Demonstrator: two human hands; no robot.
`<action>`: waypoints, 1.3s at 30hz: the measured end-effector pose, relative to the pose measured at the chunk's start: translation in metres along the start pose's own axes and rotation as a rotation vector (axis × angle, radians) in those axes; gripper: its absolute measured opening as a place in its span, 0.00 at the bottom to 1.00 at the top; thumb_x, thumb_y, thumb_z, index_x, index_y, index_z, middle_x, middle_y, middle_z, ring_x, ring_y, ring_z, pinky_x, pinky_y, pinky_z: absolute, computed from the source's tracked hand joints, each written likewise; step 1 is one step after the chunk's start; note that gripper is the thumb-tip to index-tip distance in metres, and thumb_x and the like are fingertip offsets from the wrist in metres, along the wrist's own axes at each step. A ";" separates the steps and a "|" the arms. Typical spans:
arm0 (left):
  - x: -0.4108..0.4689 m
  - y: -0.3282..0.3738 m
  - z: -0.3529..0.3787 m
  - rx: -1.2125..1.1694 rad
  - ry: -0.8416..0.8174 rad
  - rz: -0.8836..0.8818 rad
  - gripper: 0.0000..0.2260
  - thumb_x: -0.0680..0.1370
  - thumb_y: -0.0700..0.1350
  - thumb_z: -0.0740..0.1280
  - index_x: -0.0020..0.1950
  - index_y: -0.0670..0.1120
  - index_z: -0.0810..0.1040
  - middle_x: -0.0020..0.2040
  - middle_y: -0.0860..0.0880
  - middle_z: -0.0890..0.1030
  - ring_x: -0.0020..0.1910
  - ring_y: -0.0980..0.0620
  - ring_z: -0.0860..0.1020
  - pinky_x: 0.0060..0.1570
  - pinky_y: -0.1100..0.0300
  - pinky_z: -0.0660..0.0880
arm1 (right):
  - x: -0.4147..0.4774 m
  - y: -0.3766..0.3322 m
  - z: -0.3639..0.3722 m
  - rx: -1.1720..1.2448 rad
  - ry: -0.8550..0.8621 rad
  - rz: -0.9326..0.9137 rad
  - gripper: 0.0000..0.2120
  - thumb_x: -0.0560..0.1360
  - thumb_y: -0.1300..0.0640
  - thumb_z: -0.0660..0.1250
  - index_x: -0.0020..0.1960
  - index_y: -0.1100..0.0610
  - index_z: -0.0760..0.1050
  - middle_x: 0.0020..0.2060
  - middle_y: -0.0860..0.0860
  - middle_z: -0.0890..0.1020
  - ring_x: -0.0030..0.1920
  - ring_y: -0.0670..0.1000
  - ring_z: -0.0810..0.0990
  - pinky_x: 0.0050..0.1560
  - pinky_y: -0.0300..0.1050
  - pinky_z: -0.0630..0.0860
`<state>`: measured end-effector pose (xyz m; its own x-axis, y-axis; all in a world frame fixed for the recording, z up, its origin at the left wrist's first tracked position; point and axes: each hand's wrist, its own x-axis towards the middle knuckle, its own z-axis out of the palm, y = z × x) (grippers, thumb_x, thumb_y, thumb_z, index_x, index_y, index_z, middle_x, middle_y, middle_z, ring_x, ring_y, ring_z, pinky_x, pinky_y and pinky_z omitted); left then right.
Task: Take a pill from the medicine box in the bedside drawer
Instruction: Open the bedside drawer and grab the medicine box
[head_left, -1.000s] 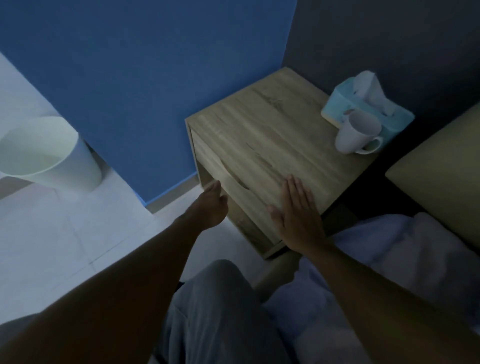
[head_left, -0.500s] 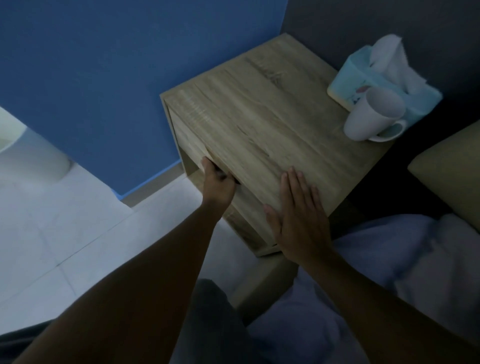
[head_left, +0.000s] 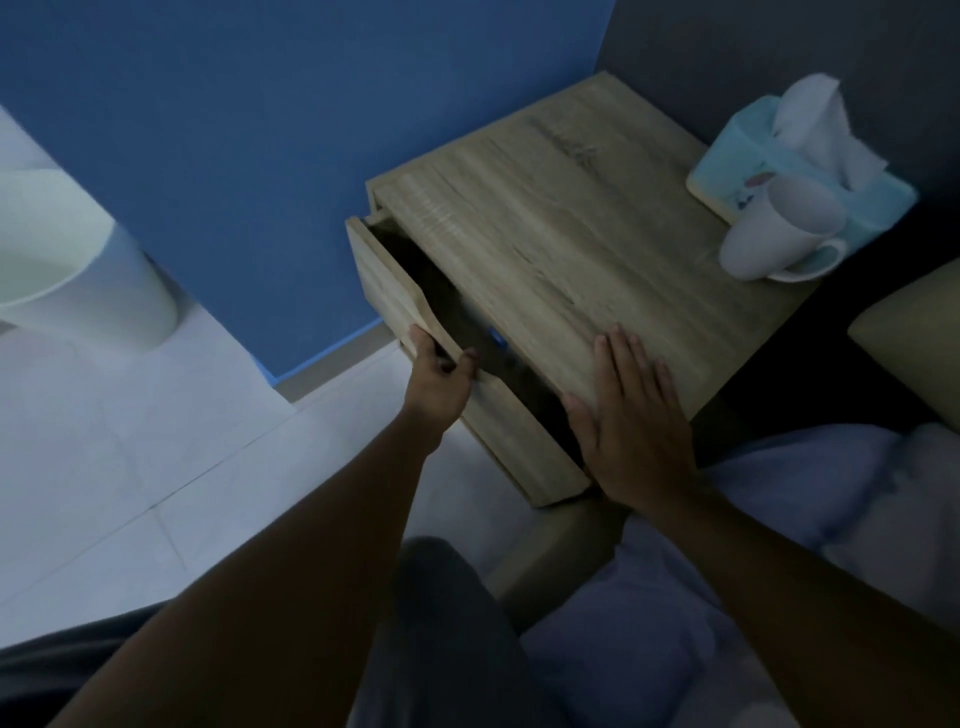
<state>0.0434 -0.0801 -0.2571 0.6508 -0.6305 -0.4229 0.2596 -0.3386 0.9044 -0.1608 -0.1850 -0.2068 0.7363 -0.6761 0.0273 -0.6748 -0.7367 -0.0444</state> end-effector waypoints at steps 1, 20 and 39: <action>-0.003 -0.002 -0.007 -0.002 -0.005 -0.004 0.33 0.79 0.49 0.66 0.79 0.55 0.51 0.65 0.51 0.73 0.56 0.54 0.75 0.54 0.56 0.75 | 0.001 0.000 0.001 -0.006 0.001 -0.001 0.37 0.81 0.36 0.39 0.81 0.58 0.52 0.81 0.57 0.56 0.81 0.55 0.54 0.79 0.59 0.55; -0.061 -0.046 -0.122 0.073 -0.018 -0.130 0.36 0.76 0.53 0.69 0.79 0.52 0.54 0.73 0.49 0.70 0.62 0.53 0.71 0.57 0.54 0.73 | 0.003 0.003 -0.001 0.042 -0.056 -0.014 0.36 0.80 0.36 0.44 0.80 0.58 0.52 0.80 0.59 0.57 0.79 0.60 0.58 0.77 0.61 0.54; -0.092 -0.006 -0.119 0.696 0.260 0.354 0.52 0.72 0.51 0.74 0.80 0.53 0.37 0.81 0.52 0.37 0.80 0.46 0.45 0.74 0.46 0.55 | -0.024 -0.051 -0.014 0.193 0.001 0.085 0.32 0.80 0.52 0.60 0.80 0.60 0.54 0.80 0.61 0.57 0.80 0.61 0.54 0.78 0.62 0.54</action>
<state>0.0664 0.0630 -0.2164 0.7779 -0.6282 -0.0156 -0.4379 -0.5597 0.7035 -0.1446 -0.1313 -0.1910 0.6768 -0.7360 0.0159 -0.7125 -0.6603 -0.2375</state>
